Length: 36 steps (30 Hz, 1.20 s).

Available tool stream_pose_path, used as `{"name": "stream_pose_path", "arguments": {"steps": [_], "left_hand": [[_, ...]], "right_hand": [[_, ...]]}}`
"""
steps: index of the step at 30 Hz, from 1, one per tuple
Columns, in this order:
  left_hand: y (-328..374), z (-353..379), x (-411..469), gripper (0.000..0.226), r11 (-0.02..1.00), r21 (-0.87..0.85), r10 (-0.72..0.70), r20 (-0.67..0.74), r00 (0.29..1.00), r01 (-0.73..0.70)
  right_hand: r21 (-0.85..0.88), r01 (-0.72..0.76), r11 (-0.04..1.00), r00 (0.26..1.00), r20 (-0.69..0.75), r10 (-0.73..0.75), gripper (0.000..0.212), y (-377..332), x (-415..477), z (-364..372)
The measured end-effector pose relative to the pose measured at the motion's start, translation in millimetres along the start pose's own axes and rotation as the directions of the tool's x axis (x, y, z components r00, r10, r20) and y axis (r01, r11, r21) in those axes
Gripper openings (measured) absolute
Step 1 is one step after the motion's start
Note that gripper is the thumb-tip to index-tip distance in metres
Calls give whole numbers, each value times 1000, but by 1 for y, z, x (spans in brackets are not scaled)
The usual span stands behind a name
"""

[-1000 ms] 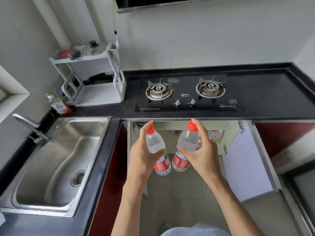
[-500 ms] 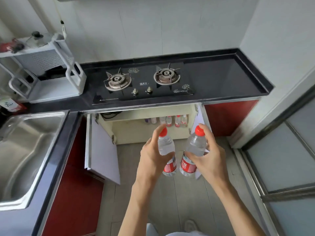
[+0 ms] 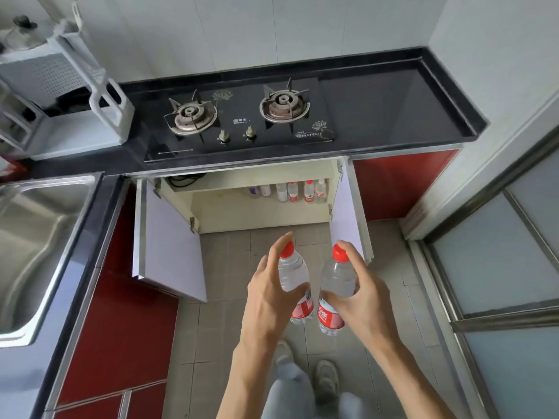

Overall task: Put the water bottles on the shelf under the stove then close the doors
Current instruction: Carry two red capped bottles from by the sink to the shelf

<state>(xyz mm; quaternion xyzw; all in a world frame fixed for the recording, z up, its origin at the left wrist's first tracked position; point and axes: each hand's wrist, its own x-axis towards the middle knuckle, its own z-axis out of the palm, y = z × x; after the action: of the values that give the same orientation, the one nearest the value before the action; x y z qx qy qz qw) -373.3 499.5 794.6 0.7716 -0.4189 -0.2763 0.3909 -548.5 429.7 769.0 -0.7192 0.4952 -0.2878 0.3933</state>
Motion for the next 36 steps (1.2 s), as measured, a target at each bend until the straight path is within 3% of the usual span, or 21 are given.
{"name": "stream_pose_path", "arguments": {"steps": [7, 13, 21, 36], "left_hand": [[-55, 1, 40, 107, 1000, -14, -26, -8, 1000, 26], [-125, 7, 98, 104, 1000, -19, -15, 27, 1000, 16], [-231, 33, 173, 105, 999, 25, -22, 98, 995, 20], [-389, 97, 293, 110, 999, 2, 37, 77, 996, -37]], "right_hand": [[-57, -52, 997, 994, 94, 57, 110, 23, 31, 44], [-83, -56, 995, 988, 140, 67, 100, 67, 74, 103], [-138, -61, 989, 970, 227, 92, 106, 134, 133, 187], [-140, -72, 987, 969, 227, 103, 104, 256, 230, 322]]}}
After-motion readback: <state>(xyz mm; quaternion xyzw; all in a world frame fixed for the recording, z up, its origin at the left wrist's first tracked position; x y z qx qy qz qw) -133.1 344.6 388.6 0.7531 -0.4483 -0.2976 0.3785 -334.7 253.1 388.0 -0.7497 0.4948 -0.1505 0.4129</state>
